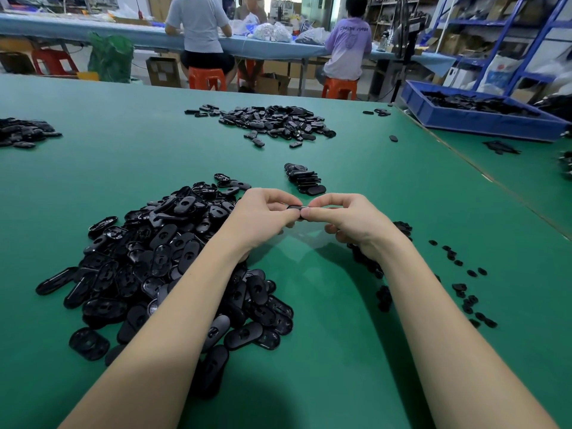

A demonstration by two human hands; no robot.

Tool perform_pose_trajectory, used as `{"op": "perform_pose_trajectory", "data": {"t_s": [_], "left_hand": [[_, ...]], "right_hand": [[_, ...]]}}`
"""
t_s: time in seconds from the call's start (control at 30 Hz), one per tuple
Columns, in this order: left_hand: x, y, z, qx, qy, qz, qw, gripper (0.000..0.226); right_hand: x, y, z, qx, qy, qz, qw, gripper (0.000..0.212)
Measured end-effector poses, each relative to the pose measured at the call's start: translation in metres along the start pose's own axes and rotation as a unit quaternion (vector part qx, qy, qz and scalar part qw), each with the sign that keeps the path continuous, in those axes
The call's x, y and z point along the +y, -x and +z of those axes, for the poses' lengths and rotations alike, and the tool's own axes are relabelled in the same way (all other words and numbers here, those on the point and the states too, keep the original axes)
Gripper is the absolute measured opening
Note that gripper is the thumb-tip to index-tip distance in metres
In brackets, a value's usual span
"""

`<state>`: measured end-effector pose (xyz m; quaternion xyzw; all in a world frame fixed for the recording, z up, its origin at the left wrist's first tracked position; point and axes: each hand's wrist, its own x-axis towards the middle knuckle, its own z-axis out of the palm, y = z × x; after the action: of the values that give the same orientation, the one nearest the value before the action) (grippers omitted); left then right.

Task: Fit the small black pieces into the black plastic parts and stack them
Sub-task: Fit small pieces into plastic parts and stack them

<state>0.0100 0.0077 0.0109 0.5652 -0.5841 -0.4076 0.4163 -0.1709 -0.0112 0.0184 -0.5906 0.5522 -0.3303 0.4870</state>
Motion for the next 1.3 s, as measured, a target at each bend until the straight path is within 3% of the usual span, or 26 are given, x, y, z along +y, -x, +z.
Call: {"op": "perform_pose_trajectory", "data": {"t_s": [0.3,1.0,1.17,1.3], "left_hand": [[-0.004,-0.002,0.004,0.015,-0.01,-0.025,1.0,0.008],[-0.005,0.0,0.005,0.009,-0.003,-0.03,0.999,0.013],[-0.007,-0.002,0.0,0.015,-0.005,-0.023,1.0,0.008],[-0.01,-0.003,0.001,0.049,0.006,-0.026,0.998,0.016]], "right_hand": [[-0.001,-0.001,0.006,0.024,0.062,-0.005,0.998,0.009],[0.009,-0.007,0.013,0.049,0.078,-0.073,0.993,0.012],[0.011,-0.006,0.012,0.034,0.079,-0.117,0.989,0.011],[0.013,-0.006,0.011,0.036,0.17,-0.196,0.965,0.021]]}}
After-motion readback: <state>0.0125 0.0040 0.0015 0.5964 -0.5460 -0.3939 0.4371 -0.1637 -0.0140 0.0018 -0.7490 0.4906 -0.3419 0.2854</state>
